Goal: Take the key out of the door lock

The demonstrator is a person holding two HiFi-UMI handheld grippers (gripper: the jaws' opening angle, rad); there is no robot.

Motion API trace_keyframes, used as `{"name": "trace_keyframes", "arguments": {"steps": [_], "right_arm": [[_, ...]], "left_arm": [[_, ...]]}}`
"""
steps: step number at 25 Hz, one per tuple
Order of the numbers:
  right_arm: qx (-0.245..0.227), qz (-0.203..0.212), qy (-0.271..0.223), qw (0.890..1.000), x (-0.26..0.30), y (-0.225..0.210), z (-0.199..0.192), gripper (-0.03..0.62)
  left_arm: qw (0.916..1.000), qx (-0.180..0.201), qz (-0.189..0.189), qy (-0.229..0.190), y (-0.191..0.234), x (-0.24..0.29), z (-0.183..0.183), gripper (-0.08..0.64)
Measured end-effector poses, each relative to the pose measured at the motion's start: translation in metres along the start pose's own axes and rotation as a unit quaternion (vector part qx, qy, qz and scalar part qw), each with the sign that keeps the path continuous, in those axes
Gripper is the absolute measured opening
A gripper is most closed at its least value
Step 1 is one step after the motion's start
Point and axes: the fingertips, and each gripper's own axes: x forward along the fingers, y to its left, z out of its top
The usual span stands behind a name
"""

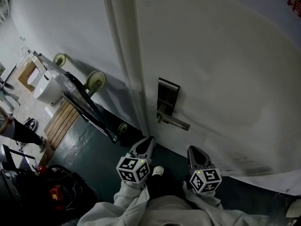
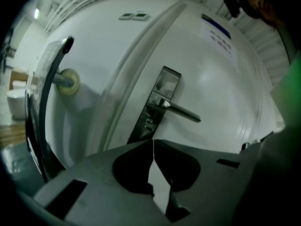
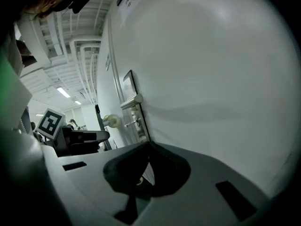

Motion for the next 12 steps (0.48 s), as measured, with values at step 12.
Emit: {"name": "trace_keyframes", "arguments": {"steps": [12], "right_arm": [[0.010,-0.035,-0.014,0.999,0.034,-0.004,0.007,0.052]], "left_arm": [[0.9838,-0.156,-0.088,0.014,0.020,0.033,0.005,0.017]]}}
